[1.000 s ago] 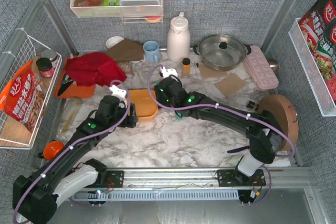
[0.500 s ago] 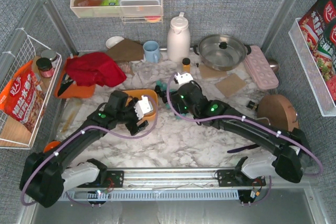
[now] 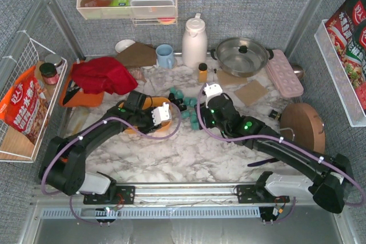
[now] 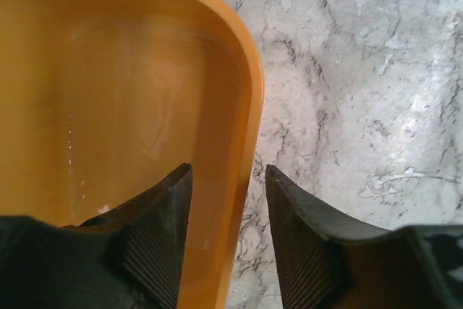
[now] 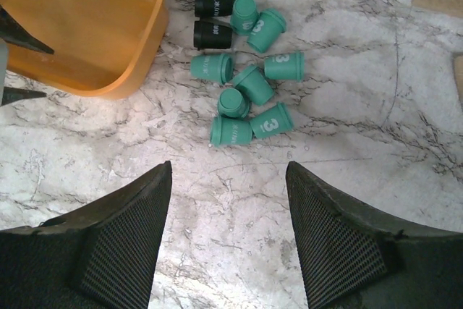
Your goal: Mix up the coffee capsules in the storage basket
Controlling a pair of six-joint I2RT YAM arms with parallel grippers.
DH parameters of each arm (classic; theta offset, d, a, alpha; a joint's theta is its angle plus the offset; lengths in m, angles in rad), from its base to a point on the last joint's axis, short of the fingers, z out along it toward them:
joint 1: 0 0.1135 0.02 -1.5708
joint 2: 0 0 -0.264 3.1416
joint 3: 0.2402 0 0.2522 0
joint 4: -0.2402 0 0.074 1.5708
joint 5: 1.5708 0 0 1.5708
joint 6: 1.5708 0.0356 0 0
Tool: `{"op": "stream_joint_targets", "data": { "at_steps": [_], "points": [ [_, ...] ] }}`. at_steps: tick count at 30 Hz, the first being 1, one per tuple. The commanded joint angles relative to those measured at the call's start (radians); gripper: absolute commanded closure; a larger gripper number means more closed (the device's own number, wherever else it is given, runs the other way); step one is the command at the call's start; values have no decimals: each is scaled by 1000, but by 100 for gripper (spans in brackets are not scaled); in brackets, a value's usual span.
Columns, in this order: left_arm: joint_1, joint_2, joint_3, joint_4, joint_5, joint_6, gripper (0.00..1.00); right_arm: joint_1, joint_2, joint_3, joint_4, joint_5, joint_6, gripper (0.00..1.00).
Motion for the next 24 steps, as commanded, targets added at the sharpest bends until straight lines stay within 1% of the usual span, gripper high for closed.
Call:
{"op": "stream_joint_targets", "data": {
  "at_steps": [1,2,6,7,8,12,16,19,22,24],
  "points": [
    [15,17,17,-44,-6,94,49,-12,-34,-23,14,-8,-5,31],
    [20,20,19,-52,-1,106,53,-15,-39,-26,15,-8,-5,31],
    [24,29,14,-73,-2,141,55,-27,-53,-40,15,-15,-2,31],
    [26,28,11,-73,-9,147,58,-30,-55,-43,15,-17,-2,31],
    [30,26,6,-74,-16,151,59,-34,-56,-44,15,-21,0,31],
    [70,15,-7,-67,-29,167,73,-43,-55,-44,19,-33,7,31],
    [114,8,-17,-47,-28,174,80,-47,-52,-41,18,-41,16,31],
    [142,7,-27,-30,-23,188,82,-48,-52,-40,19,-42,21,31],
    [171,21,-19,-34,-31,224,87,-50,-52,-41,17,-45,24,31],
    [190,48,0,-44,-39,247,88,-51,-52,-39,13,-47,26,31]
  ]
}}
